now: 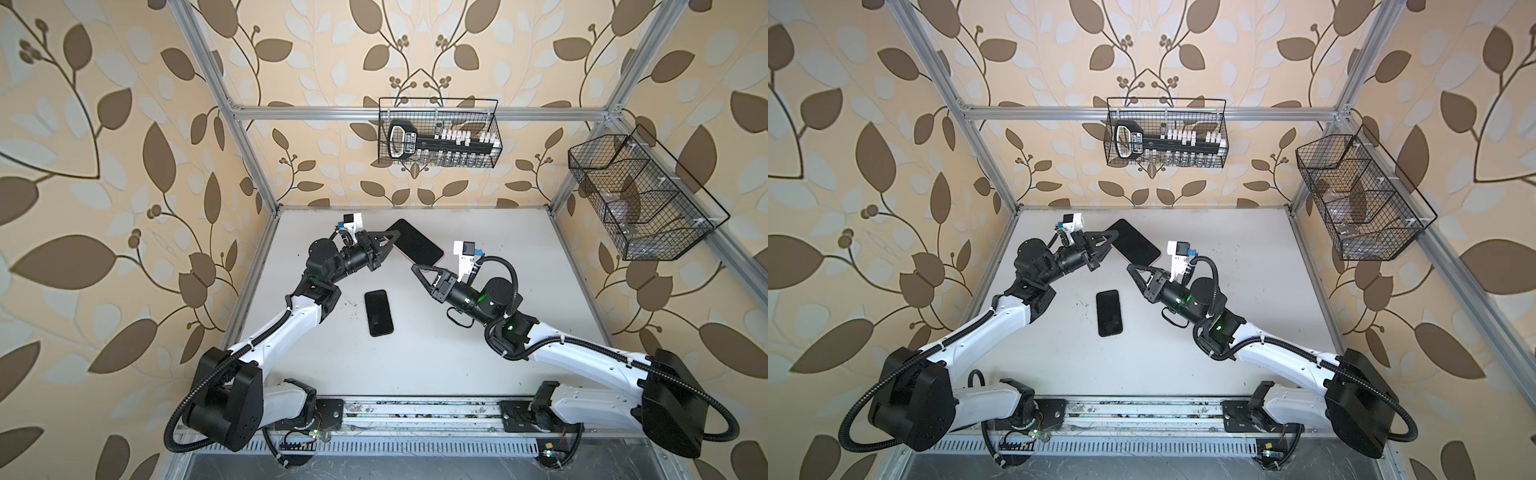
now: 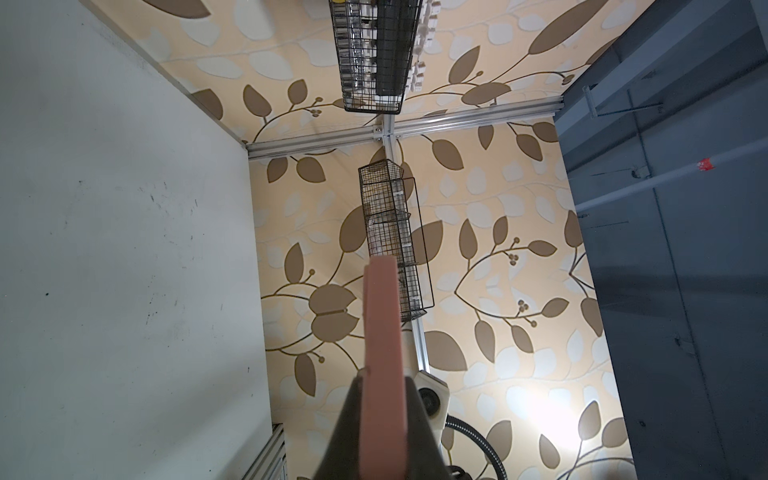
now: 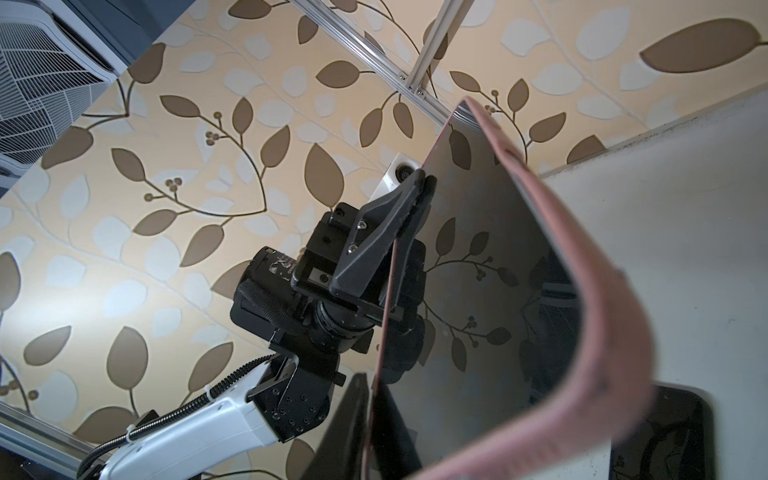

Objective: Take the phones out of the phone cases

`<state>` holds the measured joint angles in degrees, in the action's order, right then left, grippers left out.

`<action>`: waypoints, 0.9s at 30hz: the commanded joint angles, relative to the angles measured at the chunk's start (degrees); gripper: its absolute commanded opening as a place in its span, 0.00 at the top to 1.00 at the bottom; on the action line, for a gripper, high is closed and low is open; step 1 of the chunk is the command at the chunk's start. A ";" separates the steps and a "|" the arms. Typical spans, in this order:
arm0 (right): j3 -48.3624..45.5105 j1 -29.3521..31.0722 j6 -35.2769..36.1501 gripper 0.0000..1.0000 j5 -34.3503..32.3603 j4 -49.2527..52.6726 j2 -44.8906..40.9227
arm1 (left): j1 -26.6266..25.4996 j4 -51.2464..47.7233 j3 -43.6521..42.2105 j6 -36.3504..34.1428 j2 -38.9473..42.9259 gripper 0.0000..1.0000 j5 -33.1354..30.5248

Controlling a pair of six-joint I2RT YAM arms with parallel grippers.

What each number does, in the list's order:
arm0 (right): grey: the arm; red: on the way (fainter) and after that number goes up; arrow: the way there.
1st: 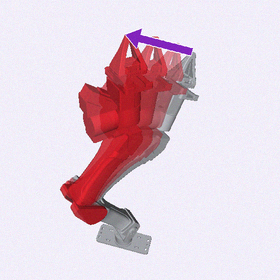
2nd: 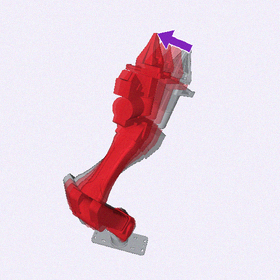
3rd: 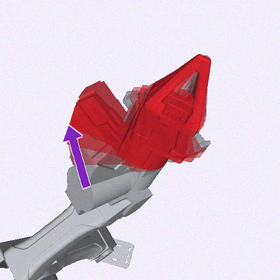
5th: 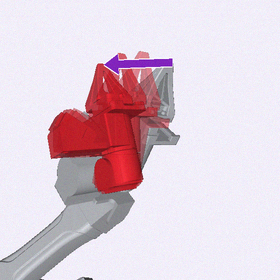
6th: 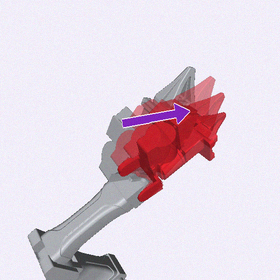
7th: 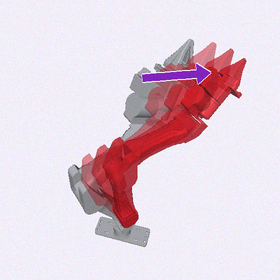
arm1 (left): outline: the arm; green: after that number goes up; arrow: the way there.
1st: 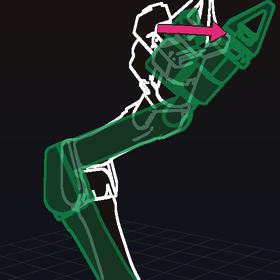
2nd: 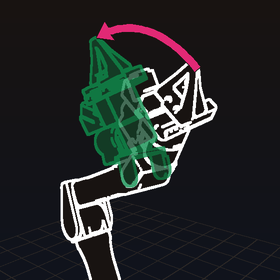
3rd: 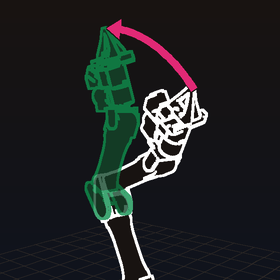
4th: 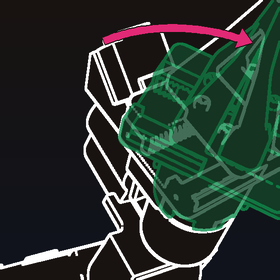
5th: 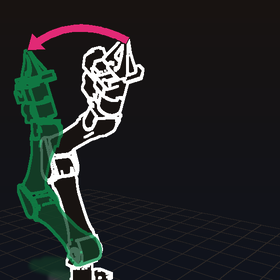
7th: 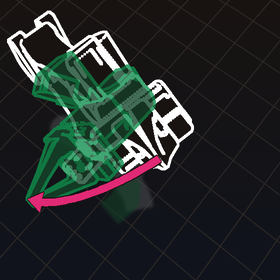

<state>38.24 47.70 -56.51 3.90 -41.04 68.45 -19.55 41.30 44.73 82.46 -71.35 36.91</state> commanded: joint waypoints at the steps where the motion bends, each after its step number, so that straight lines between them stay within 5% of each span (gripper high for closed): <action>1: 2.00 0.65 1.58 0.79 -2.03 -1.86 -0.26 | -0.49 2.96 0.27 -1.18 2.43 1.00 0.01; 6: 2.84 1.57 5.98 0.85 -3.82 1.59 -1.03 | -0.50 2.47 0.38 -1.00 2.62 1.00 -0.17; 27: 5.00 5.77 22.38 0.86 -13.08 13.06 -1.74 | -0.49 -2.61 1.59 -0.56 3.68 1.00 -1.22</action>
<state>41.74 53.04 -42.28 -5.85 -33.10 66.78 -19.53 39.83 44.73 83.94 -69.80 36.86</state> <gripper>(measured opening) 0.148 0.121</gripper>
